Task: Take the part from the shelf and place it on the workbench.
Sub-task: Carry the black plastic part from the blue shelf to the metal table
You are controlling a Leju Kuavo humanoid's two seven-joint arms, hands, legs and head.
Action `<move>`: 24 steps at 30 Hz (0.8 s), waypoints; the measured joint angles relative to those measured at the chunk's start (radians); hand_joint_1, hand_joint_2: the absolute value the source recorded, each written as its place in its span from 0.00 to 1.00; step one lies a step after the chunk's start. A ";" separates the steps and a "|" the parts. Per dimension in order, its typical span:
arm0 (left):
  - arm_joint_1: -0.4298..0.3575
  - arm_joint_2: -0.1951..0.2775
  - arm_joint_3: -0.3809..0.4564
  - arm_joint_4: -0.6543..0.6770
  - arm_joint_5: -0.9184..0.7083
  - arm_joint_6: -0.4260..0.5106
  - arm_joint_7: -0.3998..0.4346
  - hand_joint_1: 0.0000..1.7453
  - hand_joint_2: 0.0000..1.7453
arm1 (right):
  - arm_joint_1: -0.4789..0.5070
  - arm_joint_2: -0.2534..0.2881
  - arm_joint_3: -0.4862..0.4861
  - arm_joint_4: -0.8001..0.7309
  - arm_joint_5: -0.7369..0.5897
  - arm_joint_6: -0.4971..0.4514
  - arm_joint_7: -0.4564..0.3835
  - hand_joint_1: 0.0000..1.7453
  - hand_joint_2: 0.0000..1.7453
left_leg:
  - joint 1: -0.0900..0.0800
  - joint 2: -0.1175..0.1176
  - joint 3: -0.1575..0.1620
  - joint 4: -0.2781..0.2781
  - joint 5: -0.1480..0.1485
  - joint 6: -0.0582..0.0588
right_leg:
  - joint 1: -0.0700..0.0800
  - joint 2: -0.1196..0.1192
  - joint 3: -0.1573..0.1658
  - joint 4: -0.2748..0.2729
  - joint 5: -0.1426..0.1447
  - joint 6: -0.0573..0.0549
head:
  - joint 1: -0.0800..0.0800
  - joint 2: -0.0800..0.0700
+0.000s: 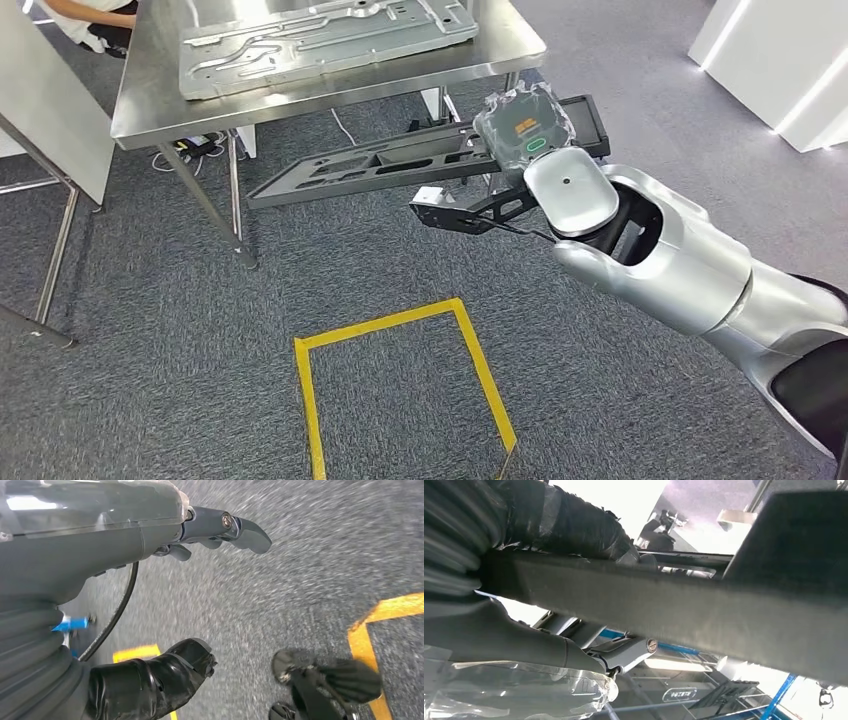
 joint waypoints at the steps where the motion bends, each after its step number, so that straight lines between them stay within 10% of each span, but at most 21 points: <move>1: 0.000 0.000 0.000 0.000 0.002 0.000 0.001 0.00 1.00 | -0.007 -0.005 0.001 0.006 -0.002 0.003 0.008 1.00 1.00 | -0.006 0.018 0.034 -0.065 0.023 0.005 | 0.002 -0.011 0.002 0.002 -0.005 0.004 | 0.000 0.000; 6: 0.001 -0.001 0.003 0.000 0.005 0.002 0.005 0.00 1.00 | -0.030 -0.027 0.002 0.025 -0.008 0.012 0.027 1.00 1.00 | -0.020 0.016 0.084 -0.161 0.041 0.034 | 0.005 -0.049 0.017 0.003 -0.023 0.029 | 0.002 0.000; 11: -0.003 -0.002 0.005 0.000 0.012 0.003 0.011 0.00 1.00 | -0.039 -0.050 0.003 0.031 -0.021 0.022 0.043 1.00 1.00 | -0.010 -0.032 0.103 -0.177 0.043 0.055 | -0.004 0.058 -0.102 0.237 -0.130 0.042 | 0.008 0.000; 13: -0.004 -0.003 0.006 0.000 0.016 0.003 0.007 0.00 1.00 | -0.040 -0.060 0.003 0.034 -0.028 0.028 0.044 1.00 1.00 | -0.008 -0.061 0.104 -0.172 0.041 0.054 | -0.010 0.064 -0.134 0.276 -0.116 0.048 | 0.008 0.000; 17: -0.003 -0.003 0.009 0.000 0.022 0.002 -0.003 0.00 1.00 | -0.047 -0.076 0.005 0.038 -0.033 0.032 0.045 1.00 1.00 | 0.002 -0.121 0.090 -0.140 0.025 0.030 | -0.032 0.127 -0.053 0.072 -0.003 0.063 | 0.008 0.000; 21: 0.003 -0.005 0.013 0.000 0.024 0.004 0.006 0.00 1.00 | -0.051 -0.082 0.012 0.038 -0.036 0.027 0.044 1.00 1.00 | 0.010 -0.163 0.068 -0.133 0.029 0.005 | -0.030 0.119 -0.036 0.037 -0.002 0.038 | 0.007 0.000; 24: 0.004 -0.010 0.020 0.000 0.027 0.006 0.011 0.00 1.00 | -0.054 -0.083 0.014 0.038 -0.037 0.026 0.044 1.00 1.00 | 0.005 -0.081 0.022 -0.041 -0.020 -0.004 | -0.028 0.079 -0.027 0.027 0.002 0.020 | 0.000 0.000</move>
